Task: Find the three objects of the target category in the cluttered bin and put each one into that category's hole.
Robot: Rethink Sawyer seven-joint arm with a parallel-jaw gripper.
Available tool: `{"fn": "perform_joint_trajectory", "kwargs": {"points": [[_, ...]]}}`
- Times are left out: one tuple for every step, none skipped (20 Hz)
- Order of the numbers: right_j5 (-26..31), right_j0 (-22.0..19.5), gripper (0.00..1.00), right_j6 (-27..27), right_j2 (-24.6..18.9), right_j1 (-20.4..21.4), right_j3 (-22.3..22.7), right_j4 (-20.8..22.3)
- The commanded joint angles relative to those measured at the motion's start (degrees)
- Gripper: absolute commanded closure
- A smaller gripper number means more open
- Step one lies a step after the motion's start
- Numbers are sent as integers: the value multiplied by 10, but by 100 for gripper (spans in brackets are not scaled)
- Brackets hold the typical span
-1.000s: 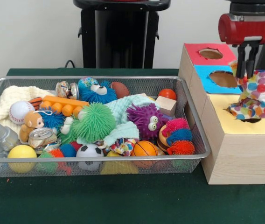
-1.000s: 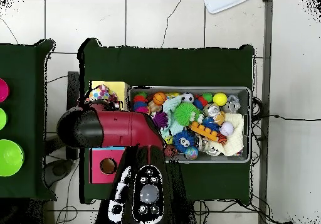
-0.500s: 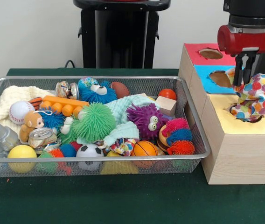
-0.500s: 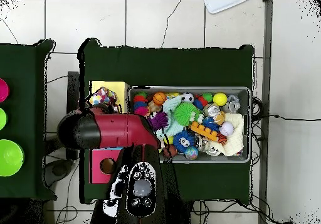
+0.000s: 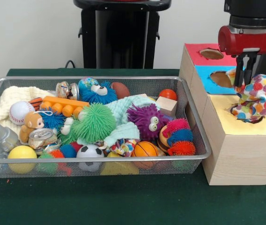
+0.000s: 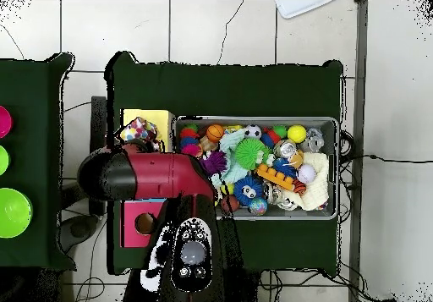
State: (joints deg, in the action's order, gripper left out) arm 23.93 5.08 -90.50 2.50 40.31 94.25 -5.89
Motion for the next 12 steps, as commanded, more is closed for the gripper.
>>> {"fn": "perform_joint_trajectory", "kwargs": {"points": [[0, -28, 100, -107, -53, 4, 33, -34], [0, -29, 100, -105, -54, 6, 33, -35], [0, -30, 100, -104, -56, 7, 33, -37], [2, -31, 100, -104, -59, 9, 32, -39], [3, -32, 100, -104, -61, 10, 31, -42], [6, -32, 100, -105, -61, 11, 28, -45], [6, -33, 100, -104, -63, 11, 26, -46], [6, -32, 100, -104, -63, 10, 24, -46], [6, -32, 100, -104, -62, 9, 21, -46], [1, -34, 100, -104, -65, 8, 21, -48], [3, -34, 100, -104, -64, 6, 16, -48], [1, -34, 100, -102, -65, 5, 15, -48]]}}
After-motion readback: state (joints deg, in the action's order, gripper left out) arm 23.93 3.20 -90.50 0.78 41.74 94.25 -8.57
